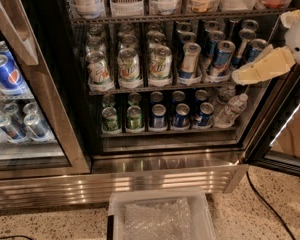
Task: Pick coke can from top shelf of fridge
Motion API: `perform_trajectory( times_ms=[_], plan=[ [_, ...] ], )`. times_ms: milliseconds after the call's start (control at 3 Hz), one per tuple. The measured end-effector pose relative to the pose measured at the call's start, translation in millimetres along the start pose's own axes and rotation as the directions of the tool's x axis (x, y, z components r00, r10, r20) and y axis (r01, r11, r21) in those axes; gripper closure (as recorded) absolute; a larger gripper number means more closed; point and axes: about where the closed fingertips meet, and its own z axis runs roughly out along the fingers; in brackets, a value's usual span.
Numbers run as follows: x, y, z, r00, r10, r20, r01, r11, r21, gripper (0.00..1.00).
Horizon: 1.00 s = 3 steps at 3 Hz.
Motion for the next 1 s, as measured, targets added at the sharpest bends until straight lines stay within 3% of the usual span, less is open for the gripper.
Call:
perform_trajectory(
  times_ms=[667,1000],
  plan=[
    [-3,1,6,1.0,0.003,0.013,-0.003,0.9998,0.02,0.0],
    [-12,-10,17,0.997,0.017,0.073,-0.021,0.9986,0.049,0.0]
  ],
)
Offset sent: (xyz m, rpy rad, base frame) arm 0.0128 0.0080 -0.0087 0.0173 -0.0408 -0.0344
